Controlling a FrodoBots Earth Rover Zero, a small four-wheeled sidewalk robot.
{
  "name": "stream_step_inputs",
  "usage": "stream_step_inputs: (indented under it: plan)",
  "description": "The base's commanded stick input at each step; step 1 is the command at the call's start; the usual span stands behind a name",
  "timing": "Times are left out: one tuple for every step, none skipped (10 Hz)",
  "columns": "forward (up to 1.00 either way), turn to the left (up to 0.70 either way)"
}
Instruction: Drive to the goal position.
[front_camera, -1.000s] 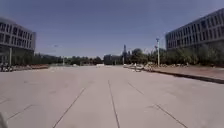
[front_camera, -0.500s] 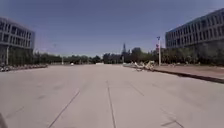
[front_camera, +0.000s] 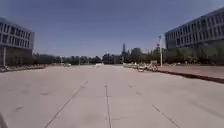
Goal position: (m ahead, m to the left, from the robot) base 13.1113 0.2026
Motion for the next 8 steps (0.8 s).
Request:
stream_step_inputs:
  plan:
    - [1.0, 0.0]
    - [1.0, 0.0]
    - [1.0, 0.0]
    - [1.0, 0.0]
    - [1.0, 0.0]
    - [1.0, 0.26]
    - [1.0, 0.4]
    - [1.0, 0.12]
